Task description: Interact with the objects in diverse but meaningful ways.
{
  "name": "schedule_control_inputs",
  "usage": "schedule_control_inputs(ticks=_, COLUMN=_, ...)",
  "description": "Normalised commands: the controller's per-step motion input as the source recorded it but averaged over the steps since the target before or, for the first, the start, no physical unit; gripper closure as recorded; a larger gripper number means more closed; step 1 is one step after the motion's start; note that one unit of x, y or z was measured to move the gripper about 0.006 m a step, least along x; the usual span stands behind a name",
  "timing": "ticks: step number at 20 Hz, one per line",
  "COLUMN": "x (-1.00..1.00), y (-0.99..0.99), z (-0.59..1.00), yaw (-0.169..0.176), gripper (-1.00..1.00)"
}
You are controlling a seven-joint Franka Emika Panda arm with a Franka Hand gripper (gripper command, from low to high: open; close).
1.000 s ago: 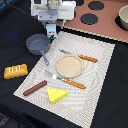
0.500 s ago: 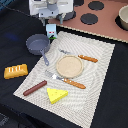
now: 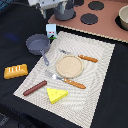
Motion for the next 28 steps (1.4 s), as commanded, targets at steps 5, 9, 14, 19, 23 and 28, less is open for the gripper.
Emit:
schedule_control_inputs(ticks=5, x=0.17, y=-0.48, z=0.28, yaw=0.060, gripper=-1.00)
schedule_control_inputs(ticks=9, x=0.10, y=-0.70, z=0.06, yaw=0.077, gripper=-1.00)
schedule_control_inputs(ticks=14, x=-0.02, y=-0.83, z=0.00, yaw=0.050, gripper=-1.00)
schedule_control_inputs(ticks=19, x=-0.05, y=-0.89, z=0.00, yaw=0.041, gripper=-1.00)
schedule_control_inputs(ticks=23, x=-0.01, y=-0.89, z=0.00, yaw=0.050, gripper=-1.00)
schedule_control_inputs(ticks=28, x=0.00, y=-0.88, z=0.00, yaw=0.067, gripper=-1.00)
